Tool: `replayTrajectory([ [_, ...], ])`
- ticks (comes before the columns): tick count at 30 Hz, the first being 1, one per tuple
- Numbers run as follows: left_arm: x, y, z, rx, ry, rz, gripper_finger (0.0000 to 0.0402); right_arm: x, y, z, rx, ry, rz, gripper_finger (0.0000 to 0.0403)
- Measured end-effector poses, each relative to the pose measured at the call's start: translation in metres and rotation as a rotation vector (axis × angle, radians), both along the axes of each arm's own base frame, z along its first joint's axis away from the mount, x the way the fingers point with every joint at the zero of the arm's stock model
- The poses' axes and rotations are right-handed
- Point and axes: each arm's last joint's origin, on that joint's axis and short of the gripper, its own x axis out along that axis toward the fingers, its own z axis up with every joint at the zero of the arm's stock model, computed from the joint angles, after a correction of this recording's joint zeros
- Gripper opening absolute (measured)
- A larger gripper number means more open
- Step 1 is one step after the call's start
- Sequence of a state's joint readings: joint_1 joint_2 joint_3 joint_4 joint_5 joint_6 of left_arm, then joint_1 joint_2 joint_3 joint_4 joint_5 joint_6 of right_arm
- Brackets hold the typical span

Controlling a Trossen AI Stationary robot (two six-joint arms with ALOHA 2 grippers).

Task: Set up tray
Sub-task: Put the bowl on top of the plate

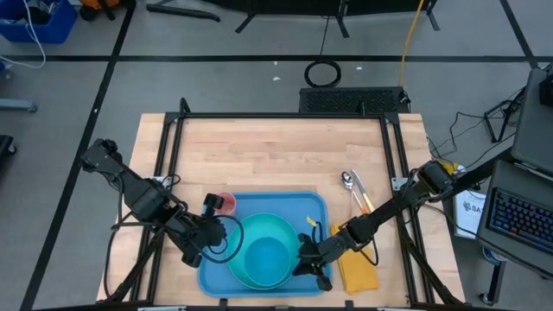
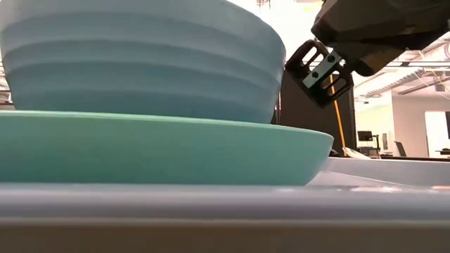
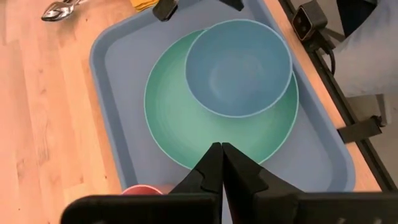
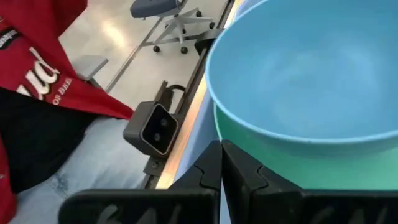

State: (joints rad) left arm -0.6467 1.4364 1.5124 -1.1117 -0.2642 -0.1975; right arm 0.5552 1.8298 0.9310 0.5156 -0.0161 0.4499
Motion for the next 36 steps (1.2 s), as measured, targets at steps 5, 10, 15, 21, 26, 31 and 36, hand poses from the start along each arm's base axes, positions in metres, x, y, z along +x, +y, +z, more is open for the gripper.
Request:
replayTrajectory([
  [5,-0.001,-0.001,0.000,0.002,-0.001,-0.007,0.0007,0.002,-0.001,-0.002,0.004,-0.007,-0.010,0.0000],
  [10,0.000,0.000,0.000,0.009,-0.002,-0.003,0.0010,0.009,0.003,-0.006,0.043,-0.036,0.026,0.0000],
  [15,-0.001,0.000,-0.001,0.015,0.004,-0.003,0.0005,0.020,0.006,-0.016,0.050,0.003,0.058,0.0000],
  [21,-0.001,0.000,-0.001,0.012,0.007,0.005,0.0012,0.026,0.005,-0.017,0.050,-0.006,0.050,0.0000],
  [26,-0.001,0.000,-0.001,0.013,0.009,0.005,0.0003,0.027,0.003,-0.017,0.037,-0.014,0.021,0.0000],
  [31,-0.001,0.000,-0.001,0.017,0.003,0.011,0.0013,0.028,0.001,-0.017,0.007,-0.032,-0.007,0.0000],
  [36,-0.001,0.000,-0.001,0.017,0.003,0.012,0.0004,0.029,0.000,-0.017,-0.002,-0.037,-0.018,0.0000],
])
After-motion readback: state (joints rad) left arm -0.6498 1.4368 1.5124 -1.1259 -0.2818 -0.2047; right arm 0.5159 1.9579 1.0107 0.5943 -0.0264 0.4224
